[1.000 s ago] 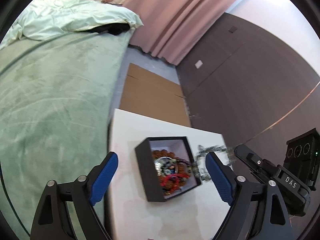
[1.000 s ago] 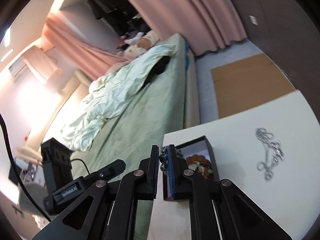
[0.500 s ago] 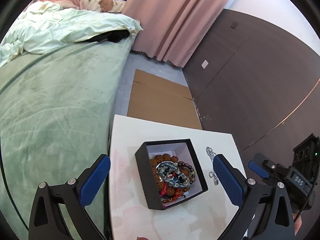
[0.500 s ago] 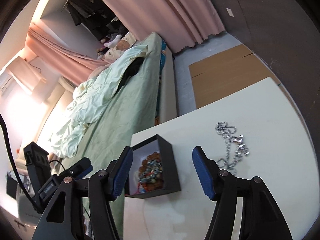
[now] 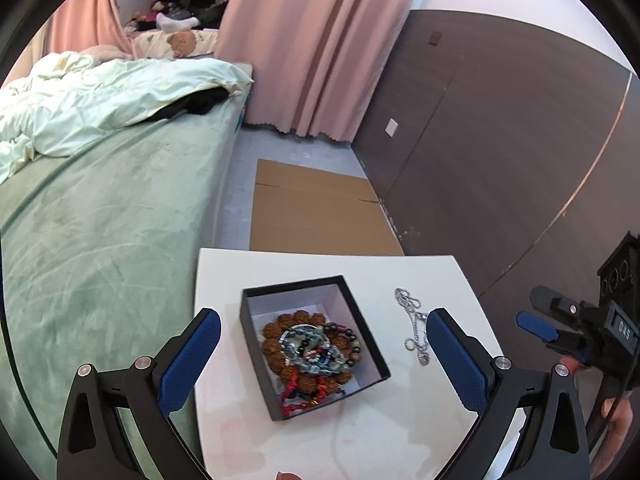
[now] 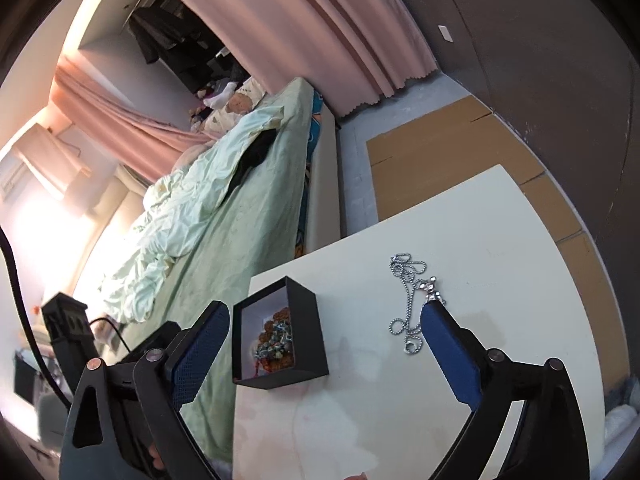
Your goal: Organize jewelry
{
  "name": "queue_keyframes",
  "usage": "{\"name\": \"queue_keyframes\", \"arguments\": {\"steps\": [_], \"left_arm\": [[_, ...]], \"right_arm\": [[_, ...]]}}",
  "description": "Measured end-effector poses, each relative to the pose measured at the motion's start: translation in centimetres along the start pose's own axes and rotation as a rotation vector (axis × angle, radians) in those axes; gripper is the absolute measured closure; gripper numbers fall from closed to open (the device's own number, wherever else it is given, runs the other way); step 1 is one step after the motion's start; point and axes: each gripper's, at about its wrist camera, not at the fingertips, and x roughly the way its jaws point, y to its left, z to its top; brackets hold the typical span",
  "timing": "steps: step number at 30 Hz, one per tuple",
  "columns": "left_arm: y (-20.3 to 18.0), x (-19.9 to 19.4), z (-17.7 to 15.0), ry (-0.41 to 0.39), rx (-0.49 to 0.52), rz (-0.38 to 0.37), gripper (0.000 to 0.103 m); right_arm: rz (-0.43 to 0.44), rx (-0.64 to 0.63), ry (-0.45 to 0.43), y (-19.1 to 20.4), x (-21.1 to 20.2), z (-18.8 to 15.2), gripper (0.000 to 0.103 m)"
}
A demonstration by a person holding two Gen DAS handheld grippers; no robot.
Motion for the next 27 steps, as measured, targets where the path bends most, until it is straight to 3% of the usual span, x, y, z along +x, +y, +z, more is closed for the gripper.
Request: {"name": "queue_keyframes", "arguments": {"steps": [6,14,24,27], "left_arm": [[-1.9,1.4,-0.8,0.02,0.036,0.007,0.0],[-3.6,2.2,-1.1,-0.008,-0.002,0.039,0.001],[-5.8,4.3,-2.0,0.039,-0.084,0.015,0.001],[-6.9,4.7,-2.6,0.054,-0.082,0.031,0.003]], "right_arm": [[-0.009,0.038,-0.034,-1.8,-0.2,0.4,0.0],[-0.044,0.033,-0.059,-3.2,-1.1,1.0,0.0],[-0.107,0.015,-0.095,-6.1,-2.5,2.2,0.0],[-0.122,0.055,-0.062,-7.7,-2.8,2.7,0.0]]}}
